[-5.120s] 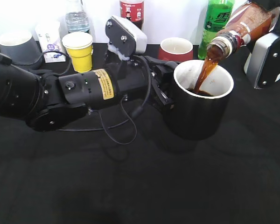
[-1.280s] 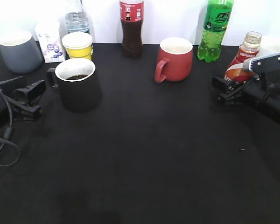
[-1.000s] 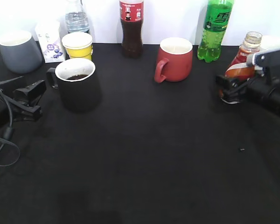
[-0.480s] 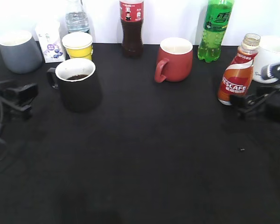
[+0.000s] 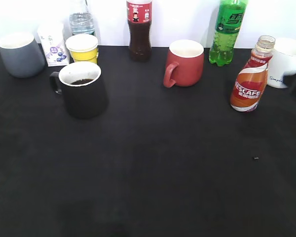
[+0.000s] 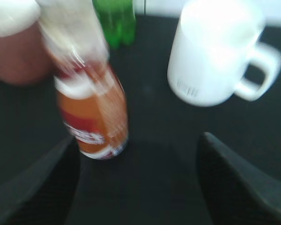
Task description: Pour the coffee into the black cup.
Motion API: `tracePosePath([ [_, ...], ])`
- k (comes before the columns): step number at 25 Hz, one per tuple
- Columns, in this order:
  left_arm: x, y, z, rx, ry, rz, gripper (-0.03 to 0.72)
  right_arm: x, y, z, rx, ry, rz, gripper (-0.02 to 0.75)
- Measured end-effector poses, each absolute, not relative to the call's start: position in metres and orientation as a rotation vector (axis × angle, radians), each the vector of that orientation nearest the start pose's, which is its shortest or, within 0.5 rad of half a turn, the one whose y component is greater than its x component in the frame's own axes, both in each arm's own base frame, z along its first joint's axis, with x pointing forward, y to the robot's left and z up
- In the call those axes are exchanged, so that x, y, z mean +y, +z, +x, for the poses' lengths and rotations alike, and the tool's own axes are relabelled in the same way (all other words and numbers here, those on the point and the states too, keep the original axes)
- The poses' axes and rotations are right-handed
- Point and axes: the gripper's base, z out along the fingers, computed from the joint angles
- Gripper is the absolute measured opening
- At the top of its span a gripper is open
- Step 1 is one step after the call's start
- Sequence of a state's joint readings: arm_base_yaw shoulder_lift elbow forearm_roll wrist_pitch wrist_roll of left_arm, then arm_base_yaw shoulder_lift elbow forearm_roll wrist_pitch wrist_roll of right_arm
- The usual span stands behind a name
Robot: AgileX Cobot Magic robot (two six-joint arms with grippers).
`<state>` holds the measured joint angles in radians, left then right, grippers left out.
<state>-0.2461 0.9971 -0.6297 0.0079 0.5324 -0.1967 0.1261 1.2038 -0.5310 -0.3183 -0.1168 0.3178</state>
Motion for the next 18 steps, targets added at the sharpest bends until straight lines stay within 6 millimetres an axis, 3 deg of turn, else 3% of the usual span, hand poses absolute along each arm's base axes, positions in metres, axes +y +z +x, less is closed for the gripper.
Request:
tracePosePath([
  [3,-0.033,0.3,0.133,2.296,-0.219,0.064,0.344,0.036,0.272,0.196,2.083,0.082,-0.16,0.596],
  [6,-0.02,0.316,0.084,2.205,-0.212,0.097,0.342,0.022,0.291,0.142,2.154,0.078,-0.047,0.596],
  [8,-0.013,0.321,0.055,2.128,-0.192,0.149,0.342,0.011,0.295,0.101,2.231,0.083,0.017,0.595],
  [10,-0.007,0.315,0.033,2.089,-0.184,0.169,0.341,0.003,0.296,0.063,2.231,0.058,-0.031,0.595],
  [14,-0.003,0.292,0.013,2.099,-0.148,0.24,0.333,-0.006,0.299,0.016,2.061,0.078,-0.094,0.595],
  [16,-0.002,0.289,0.012,2.101,-0.147,0.246,0.33,-0.006,0.283,0.012,2.094,0.082,-0.112,0.595],
  [18,-0.002,0.284,0.012,2.13,-0.142,0.252,0.32,-0.005,0.28,0.012,2.108,0.084,-0.125,0.595],
])
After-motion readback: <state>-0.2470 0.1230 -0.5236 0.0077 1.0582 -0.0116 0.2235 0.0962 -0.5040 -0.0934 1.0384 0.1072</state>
